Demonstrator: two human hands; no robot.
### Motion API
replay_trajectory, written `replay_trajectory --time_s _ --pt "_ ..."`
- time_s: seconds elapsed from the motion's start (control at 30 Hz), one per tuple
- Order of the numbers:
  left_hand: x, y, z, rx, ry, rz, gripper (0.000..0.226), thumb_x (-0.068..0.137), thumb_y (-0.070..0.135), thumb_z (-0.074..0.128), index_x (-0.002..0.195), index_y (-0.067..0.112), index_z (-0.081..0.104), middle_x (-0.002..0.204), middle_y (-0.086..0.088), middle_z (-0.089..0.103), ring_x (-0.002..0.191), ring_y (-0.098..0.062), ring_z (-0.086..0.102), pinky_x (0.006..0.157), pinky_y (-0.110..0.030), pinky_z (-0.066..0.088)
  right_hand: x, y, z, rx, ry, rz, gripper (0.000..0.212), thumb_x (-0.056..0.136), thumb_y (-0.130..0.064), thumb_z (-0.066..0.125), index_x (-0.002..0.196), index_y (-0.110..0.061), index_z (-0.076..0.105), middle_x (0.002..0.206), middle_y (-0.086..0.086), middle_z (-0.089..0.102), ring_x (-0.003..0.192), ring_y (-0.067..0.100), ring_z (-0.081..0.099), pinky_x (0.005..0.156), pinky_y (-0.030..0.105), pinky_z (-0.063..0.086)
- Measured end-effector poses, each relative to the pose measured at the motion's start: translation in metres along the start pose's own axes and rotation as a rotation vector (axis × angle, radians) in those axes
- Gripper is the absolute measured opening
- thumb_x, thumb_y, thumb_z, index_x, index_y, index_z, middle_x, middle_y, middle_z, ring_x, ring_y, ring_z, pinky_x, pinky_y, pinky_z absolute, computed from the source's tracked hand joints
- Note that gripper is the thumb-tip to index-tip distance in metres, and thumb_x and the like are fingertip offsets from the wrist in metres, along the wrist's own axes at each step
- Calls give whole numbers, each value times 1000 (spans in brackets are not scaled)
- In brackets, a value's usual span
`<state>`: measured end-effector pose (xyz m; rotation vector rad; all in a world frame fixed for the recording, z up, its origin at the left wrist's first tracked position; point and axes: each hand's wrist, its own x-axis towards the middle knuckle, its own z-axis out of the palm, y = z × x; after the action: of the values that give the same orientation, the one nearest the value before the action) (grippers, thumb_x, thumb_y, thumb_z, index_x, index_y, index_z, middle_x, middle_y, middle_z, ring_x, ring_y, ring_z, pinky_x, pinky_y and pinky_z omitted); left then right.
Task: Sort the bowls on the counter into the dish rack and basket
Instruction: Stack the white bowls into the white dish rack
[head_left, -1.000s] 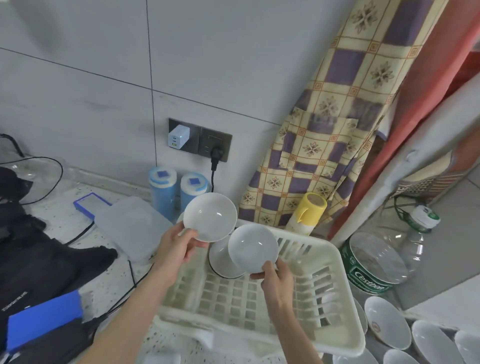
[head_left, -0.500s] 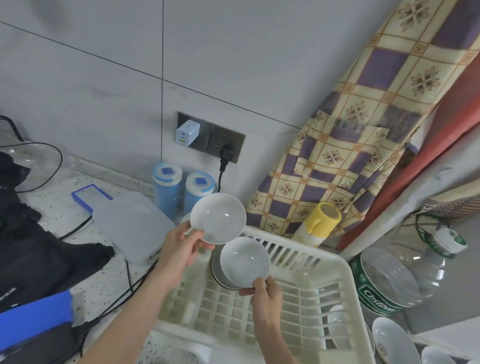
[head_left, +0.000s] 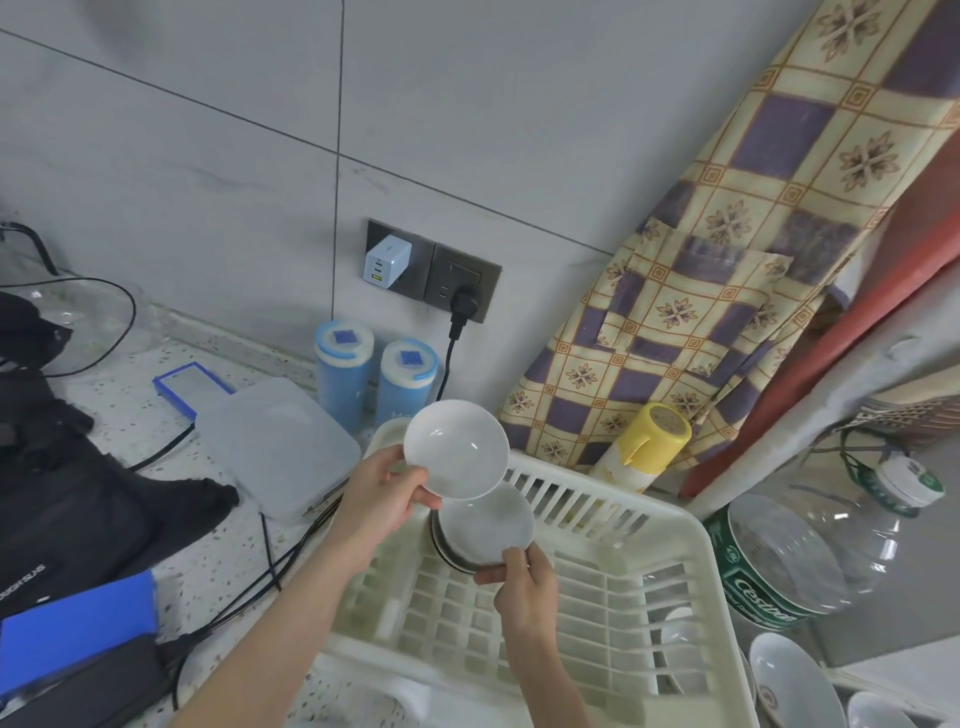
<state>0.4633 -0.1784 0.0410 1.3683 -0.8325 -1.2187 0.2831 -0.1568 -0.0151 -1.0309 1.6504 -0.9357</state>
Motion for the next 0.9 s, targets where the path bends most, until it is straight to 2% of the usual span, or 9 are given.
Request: replay_trajectory --time_s 0.07,0.13,0.3,0.47,0.6,0.77,0.83,0.9 --pt "0 -2 1 32 -9 -3 26 89 1 52 100 20 66 66 -22 72 31 -8 25 34 -15 24 0 -1 0 13 -34 -5 27 94 -10 39 104 -16 63 59 11 69 47 12 39 47 25 35" --pt "0 -4 1 56 -21 -7 29 88 1 51 99 24 65 66 -20 73 30 -6 29 34 -15 26 0 -1 0 24 -51 -8 33 95 -8 36 111 -21 62 57 11 68 43 10 40 41 21 32" --pt "3 -9 2 118 -47 -14 29 88 4 49 102 26 63 65 -14 74 32 1 45 37 -14 32 -2 -2 1 -12 -59 -10 36 95 -9 36 119 -26 57 62 9 70 43 4 47 41 19 36" --pt "6 -15 2 157 -79 -63 30 87 6 48 109 20 62 66 -13 74 32 1 45 38 -15 31 -4 -3 2 -63 -46 -14 33 97 -13 36 121 -33 48 60 3 70 38 4 42 42 21 37" --pt "6 -19 3 166 -116 -58 31 87 5 49 112 18 62 65 -15 73 32 1 46 36 -10 33 -6 0 1 -121 -58 -38 32 101 -18 36 129 -29 47 65 2 70 41 4 44 46 24 38" --pt "7 -26 2 198 -137 -59 31 83 13 51 111 18 62 64 -14 74 35 0 47 44 -22 31 -5 -2 -2 -154 -67 -24 41 101 -24 37 141 -30 39 69 1 71 46 6 49 47 24 39" --pt "7 -27 2 208 -142 -60 34 76 21 51 108 22 62 65 -12 74 35 0 47 46 -25 30 -4 -4 -4 -163 -63 -10 47 101 -26 39 147 -32 32 73 1 72 53 10 53 49 25 41" --pt "8 -27 2 218 -143 -60 37 72 24 50 107 24 63 65 -11 75 36 0 47 46 -26 30 -4 -5 -7 -172 -60 -6 51 100 -26 41 149 -31 28 75 2 73 52 9 50 50 25 41"
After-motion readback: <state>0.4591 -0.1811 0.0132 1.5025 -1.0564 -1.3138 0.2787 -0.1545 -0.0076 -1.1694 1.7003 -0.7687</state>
